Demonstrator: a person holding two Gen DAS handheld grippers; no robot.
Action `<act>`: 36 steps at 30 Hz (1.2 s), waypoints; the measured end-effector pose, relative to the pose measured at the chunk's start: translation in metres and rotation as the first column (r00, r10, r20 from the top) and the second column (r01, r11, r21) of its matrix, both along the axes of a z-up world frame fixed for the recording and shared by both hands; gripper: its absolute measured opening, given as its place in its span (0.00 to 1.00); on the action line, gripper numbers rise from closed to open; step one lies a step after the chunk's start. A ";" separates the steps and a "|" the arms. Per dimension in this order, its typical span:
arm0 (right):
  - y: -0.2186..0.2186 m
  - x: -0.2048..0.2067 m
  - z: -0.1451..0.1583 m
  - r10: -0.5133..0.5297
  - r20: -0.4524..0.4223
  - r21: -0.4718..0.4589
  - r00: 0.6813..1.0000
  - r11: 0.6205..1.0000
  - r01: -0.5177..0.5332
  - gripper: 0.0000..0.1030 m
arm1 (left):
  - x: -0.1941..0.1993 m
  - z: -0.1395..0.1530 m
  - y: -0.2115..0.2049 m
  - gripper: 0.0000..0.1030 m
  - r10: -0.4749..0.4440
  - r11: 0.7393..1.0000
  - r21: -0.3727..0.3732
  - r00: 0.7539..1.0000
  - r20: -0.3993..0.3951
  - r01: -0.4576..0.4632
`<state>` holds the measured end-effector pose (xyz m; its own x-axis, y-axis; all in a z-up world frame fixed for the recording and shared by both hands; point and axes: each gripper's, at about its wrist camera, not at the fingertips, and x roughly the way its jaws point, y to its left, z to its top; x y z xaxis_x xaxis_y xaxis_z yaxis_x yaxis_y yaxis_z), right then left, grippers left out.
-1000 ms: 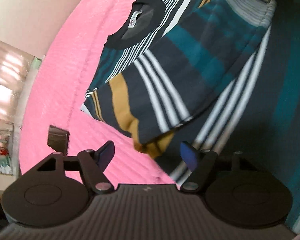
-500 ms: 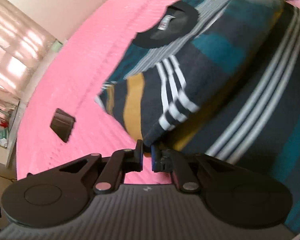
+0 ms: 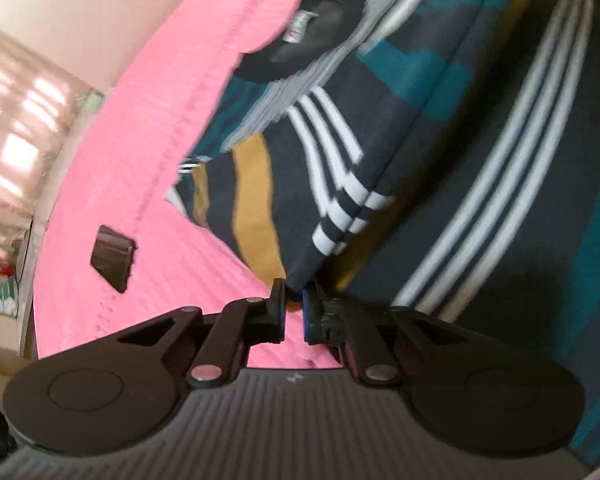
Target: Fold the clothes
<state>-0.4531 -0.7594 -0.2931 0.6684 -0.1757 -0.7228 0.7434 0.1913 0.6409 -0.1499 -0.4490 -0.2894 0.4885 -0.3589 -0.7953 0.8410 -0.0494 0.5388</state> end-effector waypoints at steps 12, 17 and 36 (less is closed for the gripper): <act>-0.031 -0.132 -0.005 -0.299 -0.061 -0.025 0.952 0.954 0.298 0.67 | -0.034 0.024 0.009 0.16 0.057 0.996 0.077 0.991 -0.125 -0.047; -0.068 -0.214 -0.006 -0.477 -0.029 -0.051 0.878 0.878 0.476 0.67 | -0.072 0.025 -0.038 0.17 -0.011 0.999 0.040 0.985 -0.174 0.018; -0.124 -0.289 0.037 -0.688 0.079 -0.101 0.721 0.714 0.692 0.07 | -0.156 0.037 -0.134 0.28 -0.216 0.976 -0.006 0.959 -0.181 0.219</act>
<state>-0.7417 -0.8831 -0.2556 0.3510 -0.6776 -0.6462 0.6771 -0.2930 0.6750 -0.3055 -0.5829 -0.2520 0.2488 -0.4291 -0.8683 0.8919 -0.2481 0.3781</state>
